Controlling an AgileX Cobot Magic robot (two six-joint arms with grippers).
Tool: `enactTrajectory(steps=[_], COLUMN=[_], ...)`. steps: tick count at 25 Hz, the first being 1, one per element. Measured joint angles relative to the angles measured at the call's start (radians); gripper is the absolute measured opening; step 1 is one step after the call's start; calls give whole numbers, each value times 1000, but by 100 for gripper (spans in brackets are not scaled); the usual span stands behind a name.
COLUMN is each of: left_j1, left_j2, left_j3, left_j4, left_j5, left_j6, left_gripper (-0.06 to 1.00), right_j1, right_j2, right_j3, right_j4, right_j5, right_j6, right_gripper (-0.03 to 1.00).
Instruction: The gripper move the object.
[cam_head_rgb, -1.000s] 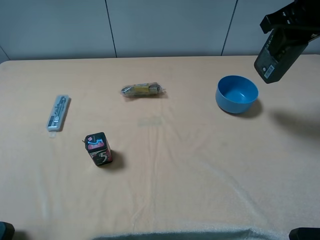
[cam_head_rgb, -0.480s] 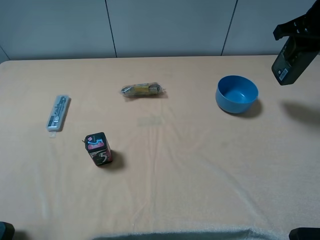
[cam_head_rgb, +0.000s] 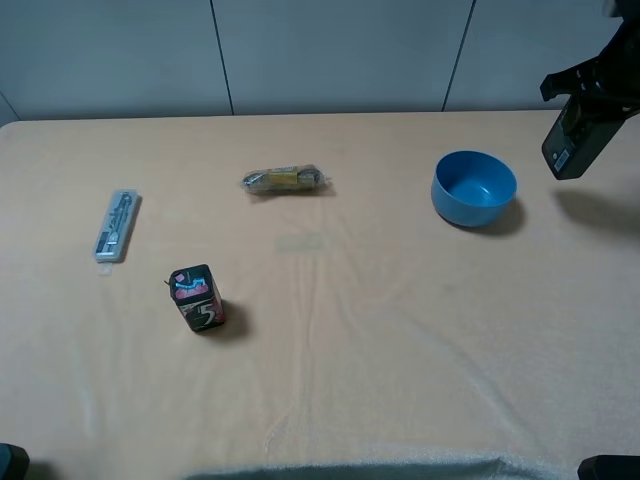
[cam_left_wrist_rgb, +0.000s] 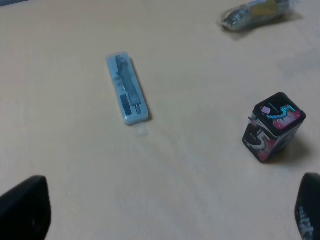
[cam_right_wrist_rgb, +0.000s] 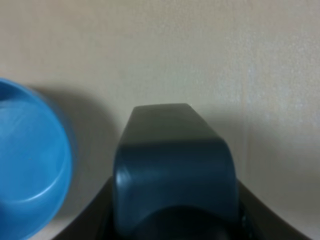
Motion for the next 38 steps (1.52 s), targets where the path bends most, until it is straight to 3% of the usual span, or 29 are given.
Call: enactTrajectory(steps=[17,36,38], left_j1=[0,0,0], left_j2=[0,0,0], left_j3=[0,0,0], left_j4=[0,0,0], left_j5=[0,0,0], left_j6=[0,0,0], left_gripper=[99,99,99], right_j1=[-16,-23,-23], right_j2=[127,167,167], right_j3=[0,0,0], right_j4=[-21,-26,-26], right_j5=[-103,-128,-128], right_j6=[0,0,0], right_gripper=[30,30,35])
